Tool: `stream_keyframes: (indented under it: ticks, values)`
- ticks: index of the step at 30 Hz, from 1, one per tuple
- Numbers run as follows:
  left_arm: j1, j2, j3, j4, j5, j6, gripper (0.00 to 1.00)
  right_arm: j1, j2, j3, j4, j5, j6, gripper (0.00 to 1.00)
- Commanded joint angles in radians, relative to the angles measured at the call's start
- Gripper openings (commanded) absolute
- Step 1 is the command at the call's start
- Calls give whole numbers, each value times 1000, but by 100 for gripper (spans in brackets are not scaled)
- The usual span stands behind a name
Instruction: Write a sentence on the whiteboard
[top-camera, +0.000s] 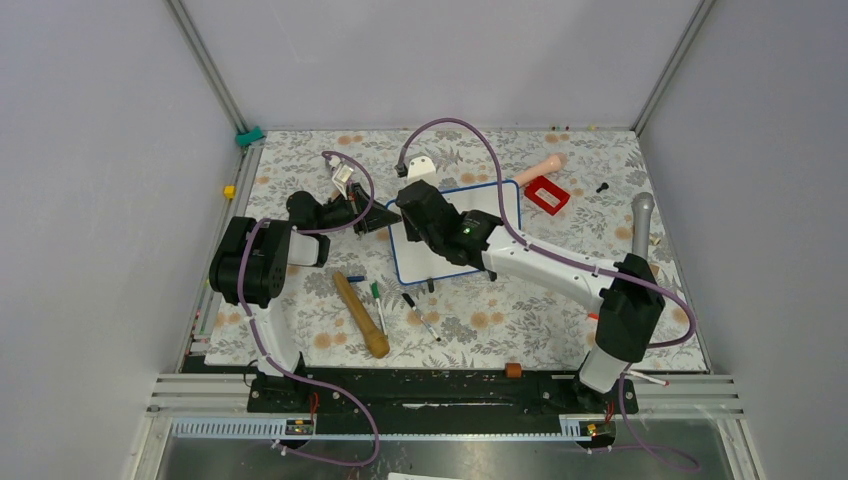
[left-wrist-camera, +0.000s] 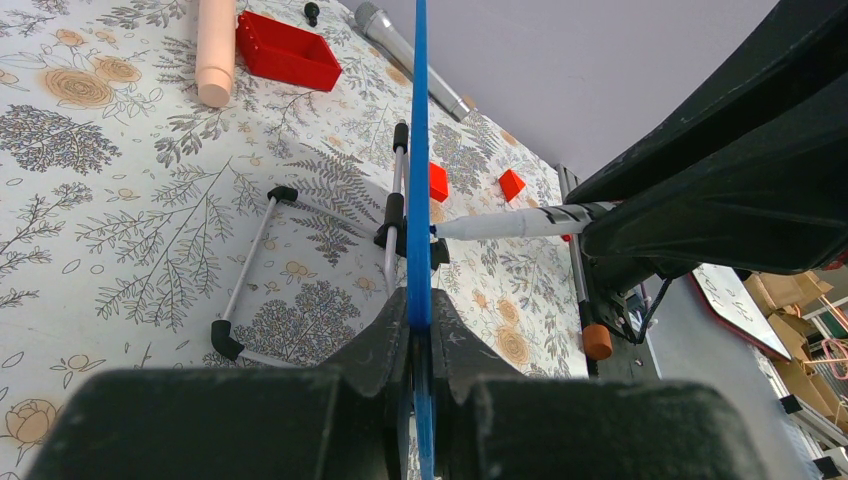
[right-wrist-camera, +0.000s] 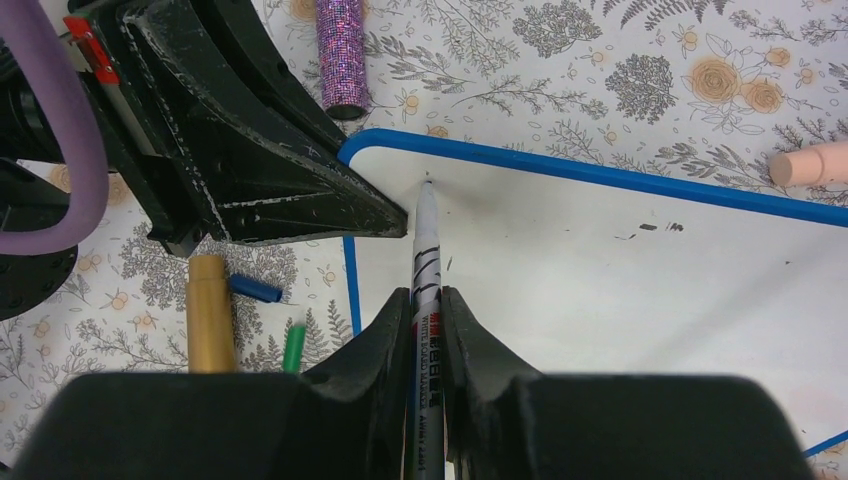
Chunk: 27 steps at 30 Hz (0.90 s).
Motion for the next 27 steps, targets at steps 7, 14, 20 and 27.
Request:
stream_keyframes:
  ticks: [7,14,20,27]
  values:
    - [-11,17,0,64,72,97,0,9,17,60,-34,60,-2,0]
    - [-11,17,0,63,71,97,0,9,10,49,-35,92,13,0]
    - [-11,16,0,65,72,97,0,10,6,48,-46,124,30,0]
    - [-10,17,0,64,72,97,0,10,7,47,-33,87,15,0]
